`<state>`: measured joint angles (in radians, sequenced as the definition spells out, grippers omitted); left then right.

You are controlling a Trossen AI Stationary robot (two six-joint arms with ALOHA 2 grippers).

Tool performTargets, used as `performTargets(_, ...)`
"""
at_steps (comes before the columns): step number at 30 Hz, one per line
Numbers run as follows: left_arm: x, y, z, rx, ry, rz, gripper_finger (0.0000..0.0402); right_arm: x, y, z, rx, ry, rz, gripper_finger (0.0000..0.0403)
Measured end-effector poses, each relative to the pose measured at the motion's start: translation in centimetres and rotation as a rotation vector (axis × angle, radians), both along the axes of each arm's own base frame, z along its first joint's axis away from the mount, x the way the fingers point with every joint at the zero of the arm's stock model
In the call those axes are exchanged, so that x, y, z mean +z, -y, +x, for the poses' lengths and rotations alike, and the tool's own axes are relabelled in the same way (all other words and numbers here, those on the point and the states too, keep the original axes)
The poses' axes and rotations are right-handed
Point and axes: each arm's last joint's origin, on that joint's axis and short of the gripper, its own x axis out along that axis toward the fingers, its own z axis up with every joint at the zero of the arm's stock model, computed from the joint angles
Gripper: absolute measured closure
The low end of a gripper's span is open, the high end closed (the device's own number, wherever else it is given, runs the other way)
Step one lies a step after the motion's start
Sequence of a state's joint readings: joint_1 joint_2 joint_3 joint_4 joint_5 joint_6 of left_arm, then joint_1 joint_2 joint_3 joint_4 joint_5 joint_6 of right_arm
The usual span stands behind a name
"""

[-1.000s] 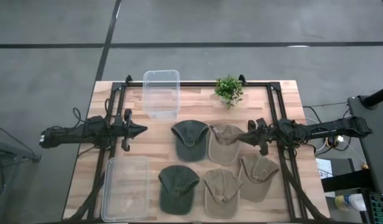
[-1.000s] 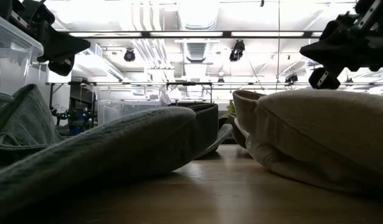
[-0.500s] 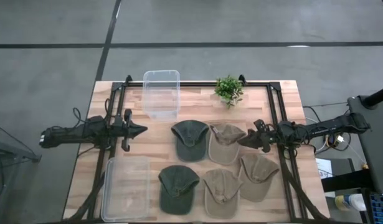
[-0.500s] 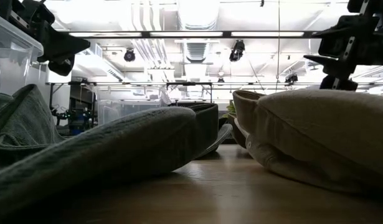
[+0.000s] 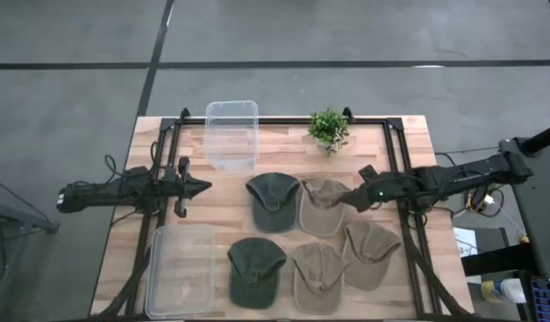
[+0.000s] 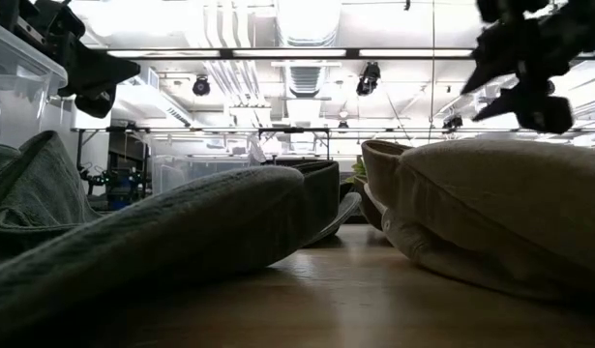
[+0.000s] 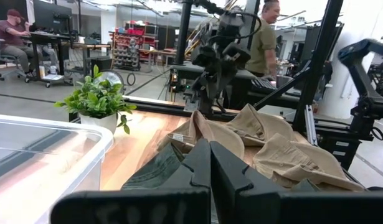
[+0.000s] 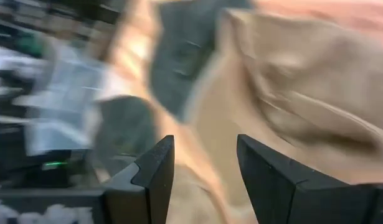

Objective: Pick & Place hat
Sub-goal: Put the top brown cap into the top transparent bin

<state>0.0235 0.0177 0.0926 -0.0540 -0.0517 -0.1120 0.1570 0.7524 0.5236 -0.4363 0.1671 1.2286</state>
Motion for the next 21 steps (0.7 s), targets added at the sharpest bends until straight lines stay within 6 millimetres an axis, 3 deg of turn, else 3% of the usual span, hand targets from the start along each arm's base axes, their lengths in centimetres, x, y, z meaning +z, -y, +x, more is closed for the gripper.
performTargets(3,0.0,0.0,0.0,0.0,0.0,0.0,0.0402,0.8,-0.2,0.9,-0.052,-0.161,0.046,0.0234)
performTargets(10,0.0,0.0,0.0,-0.001,0.0,0.0,0.0402,2.4,-1.8,5.1,-0.081,-0.343,0.163,0.0235)
performTargets(21,0.0,0.0,0.0,-0.001,0.001,0.0,0.0402,0.3,-3.8,9.7,-0.122,-0.856,0.127,0.026)
